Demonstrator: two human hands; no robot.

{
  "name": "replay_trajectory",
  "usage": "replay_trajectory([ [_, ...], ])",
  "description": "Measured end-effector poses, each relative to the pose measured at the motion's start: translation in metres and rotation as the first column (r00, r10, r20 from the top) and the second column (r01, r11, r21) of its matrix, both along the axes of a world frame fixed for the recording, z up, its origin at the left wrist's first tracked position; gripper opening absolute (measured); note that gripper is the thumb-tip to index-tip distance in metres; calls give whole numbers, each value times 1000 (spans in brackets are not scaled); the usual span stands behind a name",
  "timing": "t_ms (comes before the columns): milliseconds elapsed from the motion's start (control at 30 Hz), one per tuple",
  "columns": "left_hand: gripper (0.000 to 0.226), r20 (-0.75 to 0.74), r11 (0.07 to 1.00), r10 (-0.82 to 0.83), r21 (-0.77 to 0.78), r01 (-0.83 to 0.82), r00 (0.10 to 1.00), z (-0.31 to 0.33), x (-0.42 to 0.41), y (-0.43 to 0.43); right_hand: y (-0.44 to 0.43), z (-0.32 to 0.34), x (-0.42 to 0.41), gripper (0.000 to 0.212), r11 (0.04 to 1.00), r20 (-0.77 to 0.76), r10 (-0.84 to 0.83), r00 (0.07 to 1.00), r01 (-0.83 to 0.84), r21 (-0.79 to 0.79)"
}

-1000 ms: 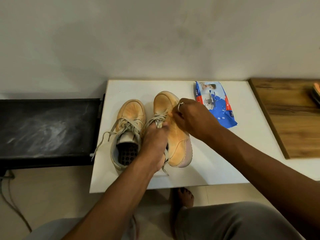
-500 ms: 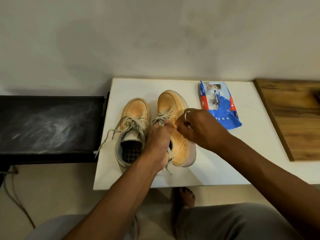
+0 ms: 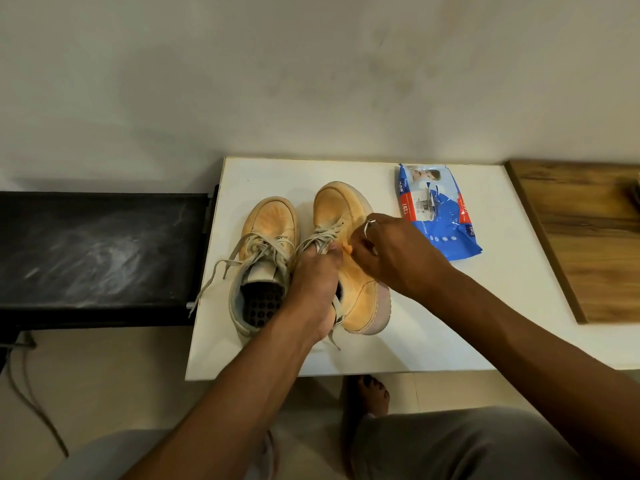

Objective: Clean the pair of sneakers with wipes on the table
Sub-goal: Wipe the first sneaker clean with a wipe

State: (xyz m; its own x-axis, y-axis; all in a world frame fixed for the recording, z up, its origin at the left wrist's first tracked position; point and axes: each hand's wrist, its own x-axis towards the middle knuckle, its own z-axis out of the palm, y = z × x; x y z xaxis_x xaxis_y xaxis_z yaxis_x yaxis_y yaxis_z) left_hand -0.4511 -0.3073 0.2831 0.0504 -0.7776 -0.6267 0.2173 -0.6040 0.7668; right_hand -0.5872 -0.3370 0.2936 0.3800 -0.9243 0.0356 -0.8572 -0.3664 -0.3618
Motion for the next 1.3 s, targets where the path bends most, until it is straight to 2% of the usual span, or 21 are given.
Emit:
replay_trajectory([
  [167, 27, 13, 1000, -14, -15, 14, 1000, 0, -2, -1, -27, -4, 5, 27, 992, -38, -3, 999, -2, -126],
  [267, 28, 34, 1000, -19, -23, 20, 999, 1, -5, 0, -41, -2, 8, 24, 993, -84, 4, 996, -14, -118],
  [433, 26, 39, 1000, -4, -30, 6, 999, -1, -5, 2, -33, 5, 6, 25, 999, -80, 43, 996, -43, 10],
  [600, 30, 30, 1000, 11, -27, -10, 999, -3, -3, 2, -17, 17, 0, 22, 975, -80, 25, 997, -7, 223],
  [700, 29, 32, 999, 14, -31, -13, 999, -3, -2, 2, -11, 19, 0, 19, 966, -81, 26, 996, -4, 257],
  [800, 28, 24, 999, 20, -26, -19, 1000, -1, -2, 3, -10, 15, 2, 20, 976, -112, 5, 994, 20, 219],
  [933, 29, 2, 999, -20, -50, 20, 1000, -2, 0, 2, -10, 7, 6, 29, 998, -126, 25, 992, -18, 58],
  [1100, 26, 38, 997, -46, -54, 48, 998, 2, -5, 3, -35, -2, 8, 23, 997, -137, -11, 990, 1, -77],
  [1300, 27, 69, 998, -7, -55, 10, 998, 5, -7, 3, -71, -7, 16, 13, 995, -222, -73, 972, 57, -79],
])
